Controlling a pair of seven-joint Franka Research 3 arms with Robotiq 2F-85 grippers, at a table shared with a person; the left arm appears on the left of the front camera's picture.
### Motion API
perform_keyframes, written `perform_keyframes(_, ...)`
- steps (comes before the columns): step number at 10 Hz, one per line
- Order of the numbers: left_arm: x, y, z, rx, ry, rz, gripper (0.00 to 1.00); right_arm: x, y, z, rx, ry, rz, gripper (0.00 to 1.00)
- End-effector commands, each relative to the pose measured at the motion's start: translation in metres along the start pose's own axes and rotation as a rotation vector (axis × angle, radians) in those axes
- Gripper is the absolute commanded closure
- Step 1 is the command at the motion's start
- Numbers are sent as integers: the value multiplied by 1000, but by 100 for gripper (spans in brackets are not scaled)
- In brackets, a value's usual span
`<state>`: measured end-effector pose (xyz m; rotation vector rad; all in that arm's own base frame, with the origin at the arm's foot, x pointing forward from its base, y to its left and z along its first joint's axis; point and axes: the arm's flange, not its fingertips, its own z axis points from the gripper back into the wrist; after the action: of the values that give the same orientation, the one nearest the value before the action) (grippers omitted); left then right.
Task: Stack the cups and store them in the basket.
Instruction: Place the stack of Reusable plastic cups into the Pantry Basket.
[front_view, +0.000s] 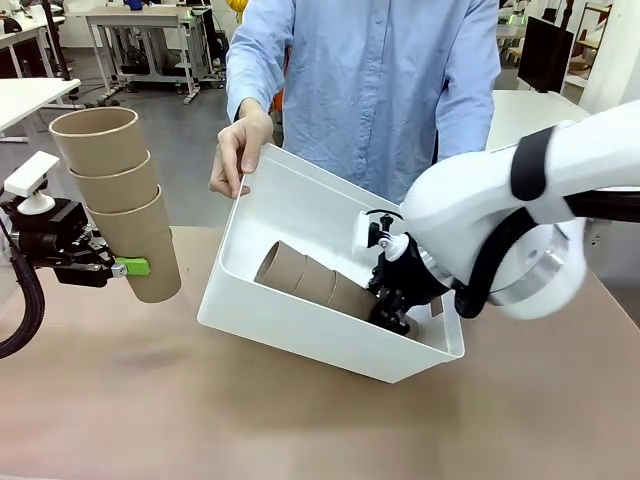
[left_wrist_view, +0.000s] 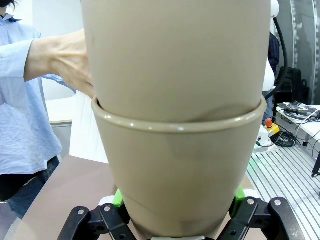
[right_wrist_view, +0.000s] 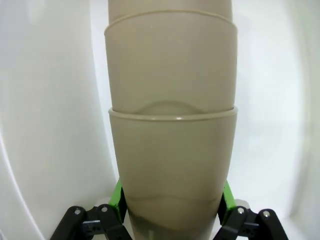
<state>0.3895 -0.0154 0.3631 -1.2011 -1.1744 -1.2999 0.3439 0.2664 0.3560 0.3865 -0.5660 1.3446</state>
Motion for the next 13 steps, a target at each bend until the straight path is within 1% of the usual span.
perform_keyframes(1,4,-1,0,-3,-6,-7,15,30,-13,-25,-43,38,-9,15)
perform_keyframes(2,4,-1,0,-3,-6,-7,15,36,-17,-32,-49,52,-3,15)
perform_keyframes(3,4,-1,0,-3,-6,-7,15,39,-19,-34,-59,53,-9,0)
perform_keyframes(5,4,-1,0,-3,-6,-7,15,37,-16,-28,-53,56,4,0)
perform_keyframes(6,4,-1,0,-3,-6,-7,15,37,-12,-18,-48,52,12,0)
perform_keyframes(8,4,-1,0,-3,-6,-7,15,42,-4,18,-23,18,35,0)
perform_keyframes(10,4,-1,0,-3,-6,-7,15,38,4,73,-2,-10,39,0)
perform_keyframes(11,4,-1,0,-3,-6,-7,15,34,6,96,32,-27,41,0)
perform_keyframes(13,4,-1,0,-3,-6,-7,15,19,-2,146,26,-52,19,0)
